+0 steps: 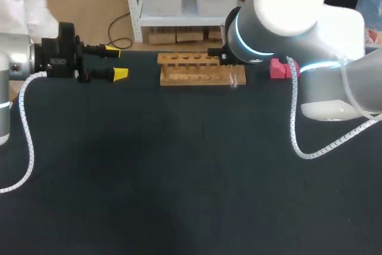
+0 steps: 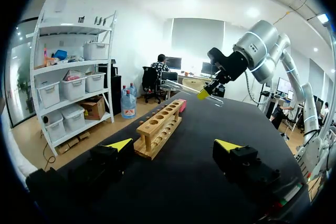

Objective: Grasp the test tube, adjust it, and insert it.

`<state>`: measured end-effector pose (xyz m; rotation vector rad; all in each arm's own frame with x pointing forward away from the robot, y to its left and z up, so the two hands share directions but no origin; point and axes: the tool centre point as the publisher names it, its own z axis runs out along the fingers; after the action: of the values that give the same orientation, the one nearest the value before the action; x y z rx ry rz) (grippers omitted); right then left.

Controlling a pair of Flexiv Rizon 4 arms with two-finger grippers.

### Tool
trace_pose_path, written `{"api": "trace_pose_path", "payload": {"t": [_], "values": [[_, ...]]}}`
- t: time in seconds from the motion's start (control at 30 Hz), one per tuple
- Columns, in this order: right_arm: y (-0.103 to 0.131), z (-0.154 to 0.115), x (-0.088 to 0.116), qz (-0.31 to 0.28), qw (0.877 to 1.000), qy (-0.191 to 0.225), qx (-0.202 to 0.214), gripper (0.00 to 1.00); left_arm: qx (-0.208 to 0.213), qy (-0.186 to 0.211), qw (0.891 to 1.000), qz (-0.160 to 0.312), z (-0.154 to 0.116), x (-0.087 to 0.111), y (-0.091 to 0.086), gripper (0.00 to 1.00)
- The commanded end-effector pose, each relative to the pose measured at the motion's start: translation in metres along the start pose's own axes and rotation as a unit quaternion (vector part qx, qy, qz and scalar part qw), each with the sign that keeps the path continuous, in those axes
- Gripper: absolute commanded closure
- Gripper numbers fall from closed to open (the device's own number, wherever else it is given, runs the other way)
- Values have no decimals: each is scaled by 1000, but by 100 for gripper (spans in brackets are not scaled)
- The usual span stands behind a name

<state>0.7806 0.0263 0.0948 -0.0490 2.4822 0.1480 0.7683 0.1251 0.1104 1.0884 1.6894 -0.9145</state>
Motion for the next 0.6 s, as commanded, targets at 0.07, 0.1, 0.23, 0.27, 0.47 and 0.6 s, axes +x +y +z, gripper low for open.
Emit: {"api": "trace_pose_path", "payload": {"t": [0.07, 0.1, 0.23, 0.27, 0.47, 0.6], "values": [[11, 14, 3, 1, 1000, -3, 13, 100, -1, -2, 1000, 1, 0, 1, 0, 0], [12, 16, 4, 1, 1000, -2, 12, 100, -1, -2, 1000, 1, 0, 1, 0, 0], [14, 23, 6, -2, 1000, 5, 16, 100, -1, -2, 1000, 1, 0, 1, 0, 0], [15, 25, 7, -4, 1000, 7, 18, 100, -1, -2, 1000, 1, 0, 1, 0, 0], [15, 35, 8, 1, 1000, 14, 20, 100, -1, -2, 1000, 1, 0, 1, 0, 0], [14, 40, 9, 4, 1000, 20, 21, 100, -1, -2, 1000, 1, 0, 1, 0, 0]]}}
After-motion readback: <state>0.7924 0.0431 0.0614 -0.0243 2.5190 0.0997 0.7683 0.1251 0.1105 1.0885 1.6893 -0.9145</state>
